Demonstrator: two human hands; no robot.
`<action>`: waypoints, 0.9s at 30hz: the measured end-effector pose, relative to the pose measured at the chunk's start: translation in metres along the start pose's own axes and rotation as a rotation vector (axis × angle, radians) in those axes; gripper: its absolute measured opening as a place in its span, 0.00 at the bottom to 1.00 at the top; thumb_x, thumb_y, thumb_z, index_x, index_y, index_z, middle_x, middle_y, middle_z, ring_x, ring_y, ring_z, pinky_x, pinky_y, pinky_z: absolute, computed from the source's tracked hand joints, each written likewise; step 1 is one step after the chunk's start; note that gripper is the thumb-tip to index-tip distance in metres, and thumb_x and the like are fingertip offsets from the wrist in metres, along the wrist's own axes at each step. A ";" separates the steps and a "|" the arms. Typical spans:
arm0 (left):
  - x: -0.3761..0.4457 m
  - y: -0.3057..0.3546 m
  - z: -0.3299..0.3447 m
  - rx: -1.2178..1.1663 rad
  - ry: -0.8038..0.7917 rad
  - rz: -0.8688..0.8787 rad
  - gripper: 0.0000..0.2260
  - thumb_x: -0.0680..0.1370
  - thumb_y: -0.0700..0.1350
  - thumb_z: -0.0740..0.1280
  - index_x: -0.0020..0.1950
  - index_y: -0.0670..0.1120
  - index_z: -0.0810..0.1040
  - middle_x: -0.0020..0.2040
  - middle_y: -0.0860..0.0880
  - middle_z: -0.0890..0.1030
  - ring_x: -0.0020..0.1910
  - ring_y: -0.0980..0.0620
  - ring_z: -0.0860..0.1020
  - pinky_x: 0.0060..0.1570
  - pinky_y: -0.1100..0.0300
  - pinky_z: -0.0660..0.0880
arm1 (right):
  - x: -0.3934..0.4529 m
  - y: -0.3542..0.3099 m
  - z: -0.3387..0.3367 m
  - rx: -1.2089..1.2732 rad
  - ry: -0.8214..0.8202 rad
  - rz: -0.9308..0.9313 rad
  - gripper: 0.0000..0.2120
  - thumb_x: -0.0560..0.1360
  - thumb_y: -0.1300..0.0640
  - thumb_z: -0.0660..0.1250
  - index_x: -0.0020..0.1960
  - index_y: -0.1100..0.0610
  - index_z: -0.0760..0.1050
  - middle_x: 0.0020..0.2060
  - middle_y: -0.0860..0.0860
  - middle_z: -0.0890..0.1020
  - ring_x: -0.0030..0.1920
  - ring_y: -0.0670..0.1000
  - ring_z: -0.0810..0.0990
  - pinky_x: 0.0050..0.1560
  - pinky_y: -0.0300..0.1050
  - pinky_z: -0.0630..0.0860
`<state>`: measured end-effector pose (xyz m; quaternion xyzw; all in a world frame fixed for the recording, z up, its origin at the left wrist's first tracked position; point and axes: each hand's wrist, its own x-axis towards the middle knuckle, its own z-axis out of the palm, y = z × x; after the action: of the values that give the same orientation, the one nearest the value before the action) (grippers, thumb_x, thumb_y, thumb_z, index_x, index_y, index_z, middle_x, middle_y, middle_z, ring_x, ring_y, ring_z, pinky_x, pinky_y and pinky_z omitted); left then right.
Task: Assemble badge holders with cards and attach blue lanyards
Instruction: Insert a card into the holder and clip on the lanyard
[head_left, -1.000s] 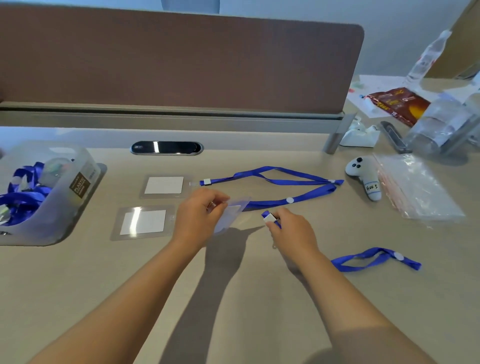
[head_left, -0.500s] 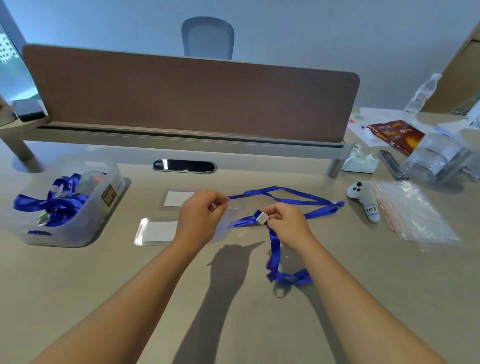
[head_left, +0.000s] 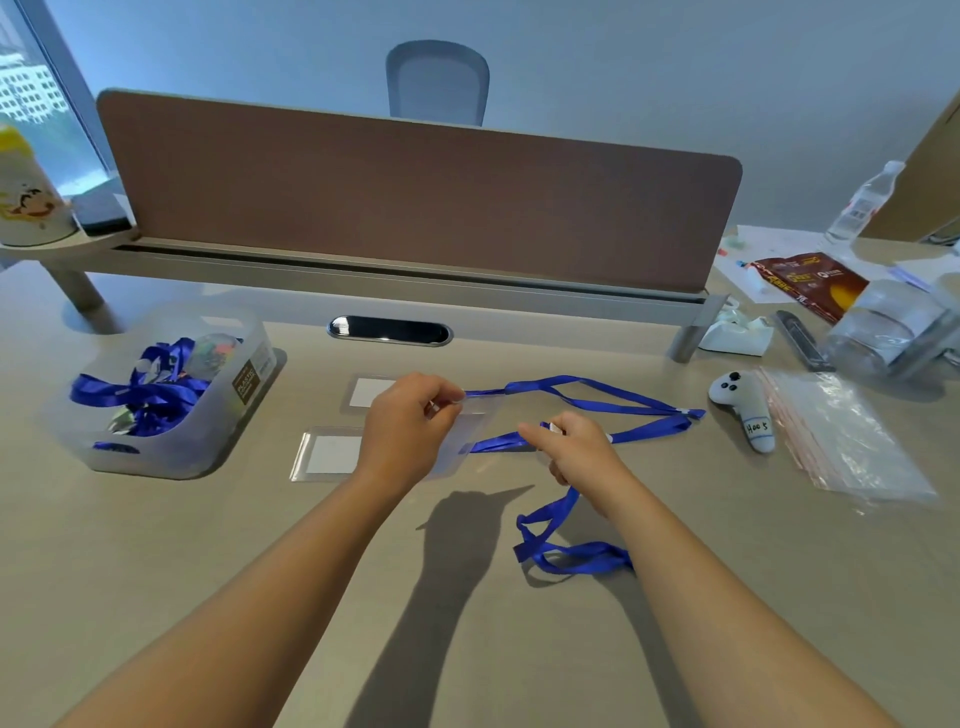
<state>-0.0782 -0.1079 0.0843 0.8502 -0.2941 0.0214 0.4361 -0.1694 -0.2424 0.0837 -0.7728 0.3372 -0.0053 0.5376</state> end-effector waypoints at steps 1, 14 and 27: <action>0.000 0.000 0.000 -0.001 -0.002 -0.004 0.08 0.74 0.39 0.64 0.51 0.38 0.78 0.52 0.39 0.80 0.44 0.53 0.70 0.37 0.69 0.65 | -0.001 0.000 0.000 0.028 0.002 -0.010 0.13 0.75 0.53 0.63 0.35 0.55 0.65 0.32 0.51 0.70 0.31 0.47 0.68 0.33 0.38 0.68; 0.005 0.001 -0.001 -0.152 -0.042 -0.138 0.07 0.75 0.38 0.63 0.50 0.39 0.79 0.47 0.43 0.80 0.45 0.50 0.74 0.46 0.58 0.71 | -0.010 -0.018 0.006 0.161 0.035 -0.270 0.11 0.72 0.69 0.65 0.36 0.56 0.71 0.35 0.52 0.76 0.36 0.49 0.79 0.40 0.38 0.81; 0.007 -0.001 0.001 -0.257 -0.139 -0.246 0.06 0.75 0.38 0.63 0.50 0.40 0.78 0.45 0.47 0.77 0.48 0.49 0.75 0.50 0.53 0.74 | -0.009 -0.018 0.016 -0.176 0.047 -0.395 0.13 0.73 0.66 0.65 0.35 0.51 0.69 0.33 0.46 0.73 0.33 0.43 0.70 0.35 0.31 0.69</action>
<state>-0.0724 -0.1117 0.0848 0.8165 -0.2177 -0.1287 0.5190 -0.1613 -0.2209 0.0949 -0.8676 0.1908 -0.0989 0.4485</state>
